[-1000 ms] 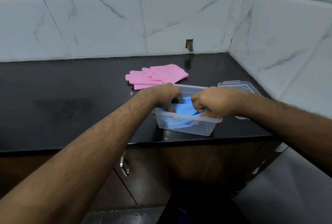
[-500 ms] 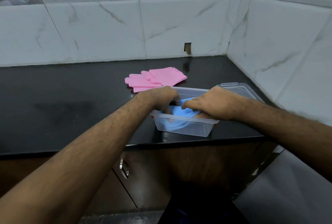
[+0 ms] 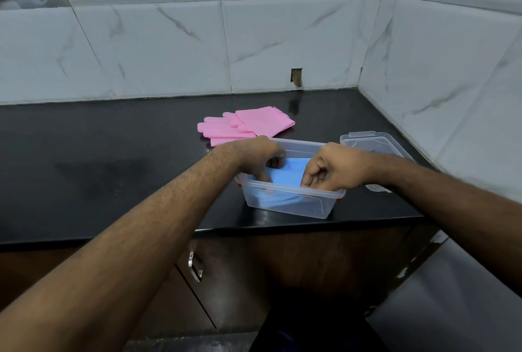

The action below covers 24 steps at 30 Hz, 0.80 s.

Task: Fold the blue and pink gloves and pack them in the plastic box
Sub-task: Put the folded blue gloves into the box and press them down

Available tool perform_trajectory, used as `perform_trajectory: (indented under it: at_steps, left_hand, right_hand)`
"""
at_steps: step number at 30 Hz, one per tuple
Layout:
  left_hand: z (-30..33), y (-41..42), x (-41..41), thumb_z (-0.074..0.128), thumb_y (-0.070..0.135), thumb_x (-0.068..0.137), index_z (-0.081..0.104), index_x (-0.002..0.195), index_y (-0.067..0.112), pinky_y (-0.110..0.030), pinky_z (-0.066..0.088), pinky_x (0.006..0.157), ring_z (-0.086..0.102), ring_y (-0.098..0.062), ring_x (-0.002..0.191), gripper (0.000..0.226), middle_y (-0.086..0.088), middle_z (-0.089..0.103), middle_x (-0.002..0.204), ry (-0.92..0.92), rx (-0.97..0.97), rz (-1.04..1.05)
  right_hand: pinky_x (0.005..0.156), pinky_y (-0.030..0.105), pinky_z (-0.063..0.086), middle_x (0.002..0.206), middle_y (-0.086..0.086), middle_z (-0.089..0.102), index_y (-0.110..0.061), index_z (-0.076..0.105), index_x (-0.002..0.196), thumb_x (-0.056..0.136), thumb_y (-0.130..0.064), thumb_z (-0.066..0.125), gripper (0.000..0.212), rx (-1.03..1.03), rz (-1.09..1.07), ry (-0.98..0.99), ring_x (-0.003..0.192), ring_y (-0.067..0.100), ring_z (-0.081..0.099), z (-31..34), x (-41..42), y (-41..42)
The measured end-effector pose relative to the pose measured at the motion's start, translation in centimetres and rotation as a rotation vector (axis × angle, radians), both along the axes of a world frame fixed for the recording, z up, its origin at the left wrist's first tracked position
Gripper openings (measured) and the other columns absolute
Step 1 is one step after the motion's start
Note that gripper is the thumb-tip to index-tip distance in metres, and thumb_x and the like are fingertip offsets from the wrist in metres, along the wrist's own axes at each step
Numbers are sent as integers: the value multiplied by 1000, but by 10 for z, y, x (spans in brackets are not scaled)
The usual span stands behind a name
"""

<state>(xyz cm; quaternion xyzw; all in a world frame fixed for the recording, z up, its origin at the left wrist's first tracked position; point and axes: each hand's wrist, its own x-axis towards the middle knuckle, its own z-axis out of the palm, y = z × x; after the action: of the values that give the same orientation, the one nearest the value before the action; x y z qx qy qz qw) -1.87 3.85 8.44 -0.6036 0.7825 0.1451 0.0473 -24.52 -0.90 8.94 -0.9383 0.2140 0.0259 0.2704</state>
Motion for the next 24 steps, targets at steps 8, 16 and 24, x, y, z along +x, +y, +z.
perform_trajectory:
  at_steps: [8,16,24]
  left_hand:
    - [-2,-2,4,79,46,85,67,123,12,-25,45,86,61,-17,99,53,2,67,108,101,-1,17]
    - [-9,-1,2,79,35,88,69,122,14,-27,37,74,52,-15,87,41,3,60,100,-14,-116,-31]
    - [-11,4,3,84,30,83,70,122,18,-25,40,69,54,-13,80,43,1,66,95,83,-175,-100]
  right_hand:
    - [81,31,53,89,-15,78,-29,82,97,89,-23,76,12,7,54,135,84,14,70,3,4,1]
    - [93,59,49,95,31,61,3,62,78,98,-15,52,28,15,132,284,85,45,54,7,13,1]
    - [65,30,46,67,-9,57,-24,74,76,93,-10,62,25,-3,174,381,60,5,46,13,22,7]
